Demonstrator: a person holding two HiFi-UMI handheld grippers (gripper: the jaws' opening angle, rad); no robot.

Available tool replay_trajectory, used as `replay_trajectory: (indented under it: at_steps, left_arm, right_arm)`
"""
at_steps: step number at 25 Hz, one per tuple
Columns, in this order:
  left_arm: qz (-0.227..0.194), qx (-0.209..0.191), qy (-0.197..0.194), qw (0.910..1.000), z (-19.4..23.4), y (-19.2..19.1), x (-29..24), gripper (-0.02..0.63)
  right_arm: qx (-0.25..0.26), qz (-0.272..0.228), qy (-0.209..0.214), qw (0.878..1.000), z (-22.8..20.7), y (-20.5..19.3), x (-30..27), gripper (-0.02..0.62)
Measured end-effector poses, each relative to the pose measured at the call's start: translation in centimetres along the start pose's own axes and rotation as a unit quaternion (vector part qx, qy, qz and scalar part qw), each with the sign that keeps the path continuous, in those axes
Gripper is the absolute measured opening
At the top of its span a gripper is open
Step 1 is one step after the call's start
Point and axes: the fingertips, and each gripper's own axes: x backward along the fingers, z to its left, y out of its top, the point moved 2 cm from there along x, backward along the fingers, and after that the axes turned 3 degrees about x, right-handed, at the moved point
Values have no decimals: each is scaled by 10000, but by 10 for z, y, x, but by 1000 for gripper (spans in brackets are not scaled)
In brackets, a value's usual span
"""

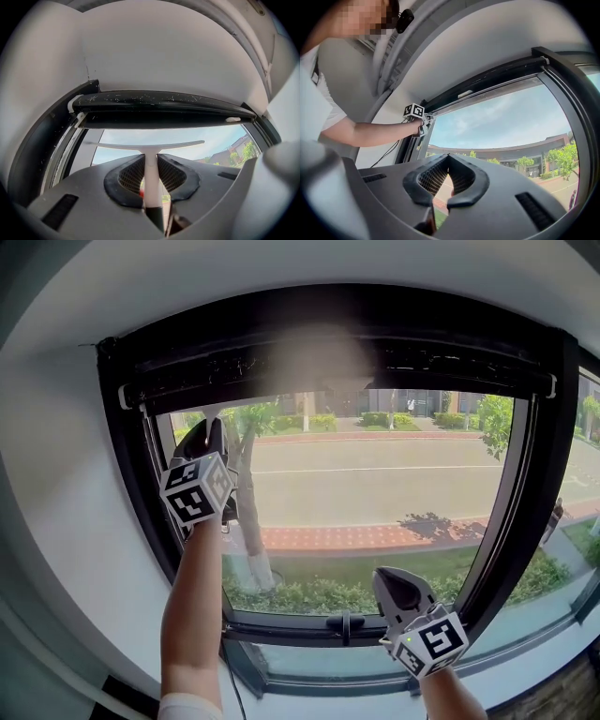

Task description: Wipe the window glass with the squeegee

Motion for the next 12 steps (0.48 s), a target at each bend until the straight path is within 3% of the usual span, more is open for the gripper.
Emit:
replay_trajectory:
  at_steps: [12]
  left_arm:
    - [44,-96,53,9999,3,-9,-9,91]
  right_arm:
    - [-74,86,-28,9999,3,-12,3,11]
